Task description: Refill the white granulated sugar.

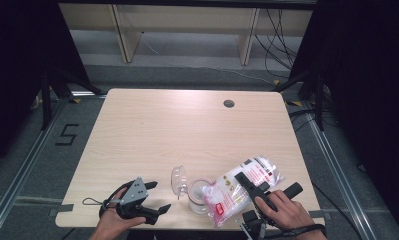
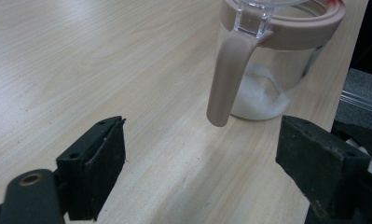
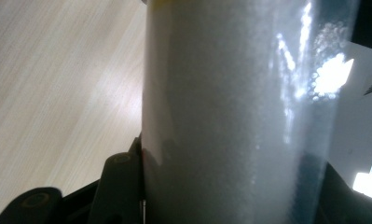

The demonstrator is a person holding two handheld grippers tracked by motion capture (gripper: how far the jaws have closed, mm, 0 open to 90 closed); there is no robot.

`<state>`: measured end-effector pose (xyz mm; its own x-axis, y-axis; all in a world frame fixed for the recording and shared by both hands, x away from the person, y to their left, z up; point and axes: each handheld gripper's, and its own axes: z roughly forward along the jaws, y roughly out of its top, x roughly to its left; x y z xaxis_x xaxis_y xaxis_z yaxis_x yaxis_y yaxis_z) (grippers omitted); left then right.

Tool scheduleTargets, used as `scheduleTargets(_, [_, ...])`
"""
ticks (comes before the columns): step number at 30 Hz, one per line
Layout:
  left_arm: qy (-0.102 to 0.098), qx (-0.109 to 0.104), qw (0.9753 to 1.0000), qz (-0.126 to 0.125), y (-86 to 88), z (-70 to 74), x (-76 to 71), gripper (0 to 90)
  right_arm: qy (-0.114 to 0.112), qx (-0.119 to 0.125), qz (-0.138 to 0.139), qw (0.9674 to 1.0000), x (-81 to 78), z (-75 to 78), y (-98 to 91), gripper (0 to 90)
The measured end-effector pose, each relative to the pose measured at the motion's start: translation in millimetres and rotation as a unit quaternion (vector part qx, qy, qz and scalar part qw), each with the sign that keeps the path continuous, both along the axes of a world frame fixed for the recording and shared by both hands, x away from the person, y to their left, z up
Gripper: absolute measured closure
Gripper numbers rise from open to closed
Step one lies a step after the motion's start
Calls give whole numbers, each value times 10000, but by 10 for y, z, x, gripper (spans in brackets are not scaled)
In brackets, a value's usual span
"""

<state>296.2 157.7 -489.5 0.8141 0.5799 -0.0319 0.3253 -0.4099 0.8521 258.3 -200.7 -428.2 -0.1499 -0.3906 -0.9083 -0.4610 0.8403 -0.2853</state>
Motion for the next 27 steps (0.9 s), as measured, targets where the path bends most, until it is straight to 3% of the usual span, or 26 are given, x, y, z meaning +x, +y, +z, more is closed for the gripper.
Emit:
scheduleTargets(1, [1, 1, 10000, 1, 0, 0, 0, 154, -67, -112, 108, 9999, 10, 20, 5, 553])
scheduleTargets(4, [33, -139, 9999, 25, -15, -4, -11, 154, -26, -87, 44, 9999, -2, 29, 6, 554])
scheduleTargets(5, [35, -135, 9999, 25, -14, -4, -11, 154, -6, 7, -17, 10000, -9, 18, 2, 554])
scheduleTargets(6, [-1, 13, 10000, -6, 1, 0, 0, 154, -32, -92, 45, 9999, -1, 34, 4, 554])
scheduleTargets(9, [0, 0, 10000, 2, 1, 0, 1, 154, -36, -107, 39, 9999, 0, 31, 2, 555])
scheduleTargets(11, [42, -151, 9999, 26, -15, -6, -10, 154, -64, -170, 60, 9998, 3, 35, 6, 555])
scheduleTargets(17, [35, -223, 9997, 44, -27, -14, -11, 154, -87, -222, 81, 9997, 5, 27, 15, 556])
scheduleTargets(27, [22, -146, 9999, 15, -18, -9, -6, 154, -95, -240, 89, 9996, 7, 30, 25, 558])
